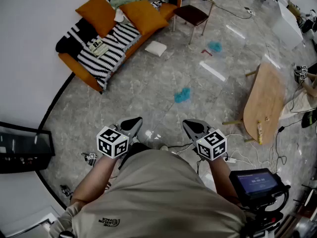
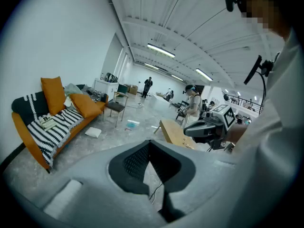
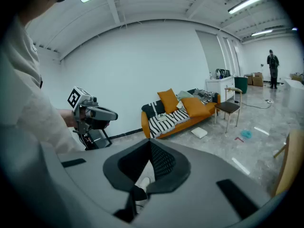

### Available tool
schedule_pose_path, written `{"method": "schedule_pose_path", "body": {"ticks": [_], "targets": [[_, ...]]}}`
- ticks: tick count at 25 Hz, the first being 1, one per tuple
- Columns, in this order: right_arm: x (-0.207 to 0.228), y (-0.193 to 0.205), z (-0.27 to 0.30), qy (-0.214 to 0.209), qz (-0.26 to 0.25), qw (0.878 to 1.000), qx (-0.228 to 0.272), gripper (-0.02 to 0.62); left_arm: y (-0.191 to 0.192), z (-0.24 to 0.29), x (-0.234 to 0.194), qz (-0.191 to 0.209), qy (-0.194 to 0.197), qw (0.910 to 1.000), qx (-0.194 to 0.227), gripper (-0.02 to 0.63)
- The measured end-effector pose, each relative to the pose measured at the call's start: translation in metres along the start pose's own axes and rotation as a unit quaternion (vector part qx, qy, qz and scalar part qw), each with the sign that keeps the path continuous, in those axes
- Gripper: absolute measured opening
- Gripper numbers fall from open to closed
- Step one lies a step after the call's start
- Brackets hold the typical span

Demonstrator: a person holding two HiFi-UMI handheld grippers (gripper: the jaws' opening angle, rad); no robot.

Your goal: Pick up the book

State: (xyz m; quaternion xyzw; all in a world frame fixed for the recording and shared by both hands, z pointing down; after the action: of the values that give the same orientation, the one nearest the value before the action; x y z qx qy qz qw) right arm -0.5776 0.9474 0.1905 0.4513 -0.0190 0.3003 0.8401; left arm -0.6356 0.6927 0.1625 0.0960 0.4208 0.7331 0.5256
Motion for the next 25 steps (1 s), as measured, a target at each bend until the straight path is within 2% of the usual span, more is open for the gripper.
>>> {"method": "schedule_pose_path", "body": {"ticks": [4, 8, 13, 15, 19, 20, 22, 25], "targets": [[0.000, -0.013, 0.004, 0.000, -0.007, 1.000, 0.009, 0.012, 0.000, -0.003, -0.014, -0.001, -0.007, 1.0000, 0.001, 0.008], [0.024, -0.036, 0.038, -0.014, -0.008, 1.000, -0.004, 0.012, -0.016, 0.003, -0.052, -0.024, -0.023, 0.9995, 0.005, 0.008], [0.027, -0.052, 0.062, -0.025, -0.013, 0.999, -0.016, 0.012, -0.015, 0.000, -0.079, -0.052, -0.031, 0.9981, 0.010, 0.008], [0.035, -0.064, 0.086, -0.024, -0.026, 0.999, -0.027, 0.012, -0.024, 0.005, -0.105, -0.055, -0.038, 0.9976, 0.014, 0.008], [0.068, -0.092, 0.140, -0.011, -0.075, 0.994, -0.079, 0.019, -0.052, 0.031, -0.170, -0.059, -0.044, 0.9972, 0.018, 0.009], [0.077, -0.104, 0.153, -0.010, -0.077, 0.993, -0.085, 0.031, -0.059, 0.040, -0.190, -0.064, -0.039, 0.9970, 0.019, 0.010], [0.097, -0.135, 0.180, -0.007, -0.077, 0.993, -0.092, 0.104, -0.077, 0.057, -0.230, -0.077, -0.031, 0.9963, 0.021, 0.037], [0.124, -0.191, 0.230, -0.023, -0.076, 0.992, -0.100, 0.106, -0.115, 0.070, -0.293, -0.094, -0.038, 0.9941, 0.039, 0.058]]}}
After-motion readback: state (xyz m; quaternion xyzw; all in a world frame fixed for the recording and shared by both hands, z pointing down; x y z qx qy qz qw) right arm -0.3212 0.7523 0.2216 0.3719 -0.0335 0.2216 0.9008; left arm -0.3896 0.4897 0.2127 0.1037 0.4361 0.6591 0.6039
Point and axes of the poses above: the fingertips, and each gripper's own axes: z forward along the fingers, x to its right, y out of its underside, the point moved 7 cm from there along -z, backward along the fingers, and after that the axes turned 9 degrees about -x, right-handed, at the moved point
